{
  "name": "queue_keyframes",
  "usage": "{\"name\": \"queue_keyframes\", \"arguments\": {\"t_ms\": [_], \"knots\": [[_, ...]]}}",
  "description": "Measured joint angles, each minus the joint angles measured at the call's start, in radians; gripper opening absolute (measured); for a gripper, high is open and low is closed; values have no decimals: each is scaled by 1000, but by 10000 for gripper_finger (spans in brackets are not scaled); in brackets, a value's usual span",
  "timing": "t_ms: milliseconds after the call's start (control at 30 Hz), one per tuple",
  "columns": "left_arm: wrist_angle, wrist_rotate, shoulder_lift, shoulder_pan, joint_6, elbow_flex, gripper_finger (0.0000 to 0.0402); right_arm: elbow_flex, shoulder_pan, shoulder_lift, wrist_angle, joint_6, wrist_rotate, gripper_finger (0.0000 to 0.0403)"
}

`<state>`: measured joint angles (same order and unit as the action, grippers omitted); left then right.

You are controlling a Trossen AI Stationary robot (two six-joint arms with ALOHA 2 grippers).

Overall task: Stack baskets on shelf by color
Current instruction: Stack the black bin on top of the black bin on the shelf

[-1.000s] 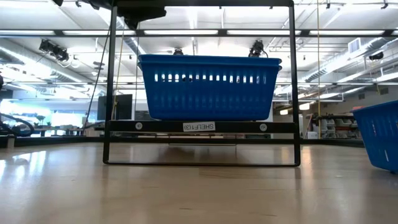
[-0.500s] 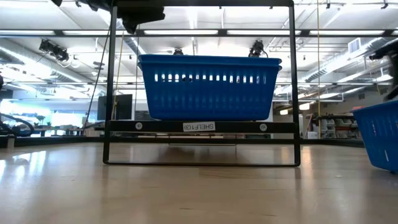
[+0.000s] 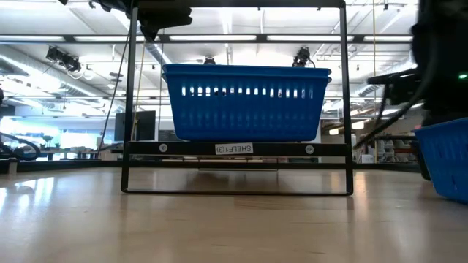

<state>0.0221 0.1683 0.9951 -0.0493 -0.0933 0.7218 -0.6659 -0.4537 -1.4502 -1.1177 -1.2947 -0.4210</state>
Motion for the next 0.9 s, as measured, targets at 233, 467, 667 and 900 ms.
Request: {"name": "queue_keyframes", "arguments": {"t_ms": [233,467,667,900], "knots": [[0,87,0,-23,8,0,117,-28,64,11,-55,175,-42,132],[0,95,0,-23,-4,0,117,-227,37,127,-173,199,-80,132],[-1,95,0,-28,-26,0,117,-278,1,229,-106,127,43,133],[-1,94,0,-34,-25,0,117,-184,-67,205,-55,34,136,144]]}}
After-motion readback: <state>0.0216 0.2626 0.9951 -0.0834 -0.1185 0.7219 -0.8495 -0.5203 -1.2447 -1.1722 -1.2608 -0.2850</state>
